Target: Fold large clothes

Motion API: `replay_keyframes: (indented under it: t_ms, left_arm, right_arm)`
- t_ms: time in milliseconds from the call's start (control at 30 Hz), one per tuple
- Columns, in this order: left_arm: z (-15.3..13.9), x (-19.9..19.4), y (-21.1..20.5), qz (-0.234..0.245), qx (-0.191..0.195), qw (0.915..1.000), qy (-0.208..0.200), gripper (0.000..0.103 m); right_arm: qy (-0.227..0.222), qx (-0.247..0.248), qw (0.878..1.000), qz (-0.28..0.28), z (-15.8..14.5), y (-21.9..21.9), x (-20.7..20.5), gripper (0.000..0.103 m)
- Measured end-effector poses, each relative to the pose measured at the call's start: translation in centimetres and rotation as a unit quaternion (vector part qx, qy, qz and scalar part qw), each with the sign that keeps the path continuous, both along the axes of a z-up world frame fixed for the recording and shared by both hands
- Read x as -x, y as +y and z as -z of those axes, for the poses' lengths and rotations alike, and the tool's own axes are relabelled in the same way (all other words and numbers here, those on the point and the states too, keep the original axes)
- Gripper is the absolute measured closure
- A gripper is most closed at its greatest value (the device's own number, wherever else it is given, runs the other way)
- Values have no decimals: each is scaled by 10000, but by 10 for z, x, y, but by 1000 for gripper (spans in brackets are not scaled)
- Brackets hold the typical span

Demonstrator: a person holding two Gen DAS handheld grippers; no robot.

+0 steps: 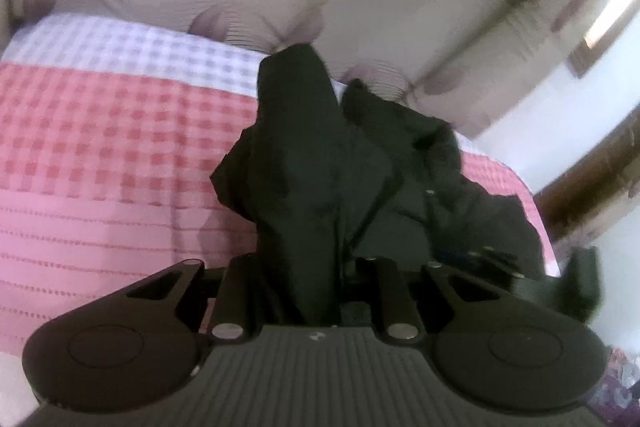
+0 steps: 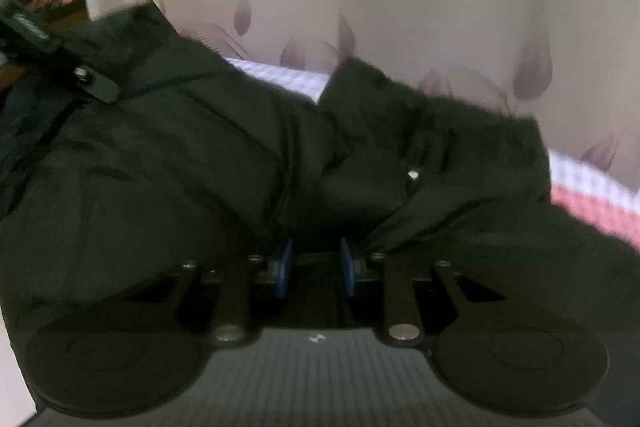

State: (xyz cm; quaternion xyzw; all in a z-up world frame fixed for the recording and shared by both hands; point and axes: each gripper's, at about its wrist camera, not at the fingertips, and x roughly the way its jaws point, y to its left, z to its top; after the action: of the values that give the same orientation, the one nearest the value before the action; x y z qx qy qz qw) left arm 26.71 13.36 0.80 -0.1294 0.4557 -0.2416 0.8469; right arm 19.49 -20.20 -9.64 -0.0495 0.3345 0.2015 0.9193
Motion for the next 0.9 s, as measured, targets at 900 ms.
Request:
replay_keyframes:
  t_ms: [900]
  left_arm:
    - [24, 57, -279, 1453, 2550, 9463, 1354, 58]
  right_arm:
    - [691, -4684, 8730, 1168, 31, -237, 100, 76]
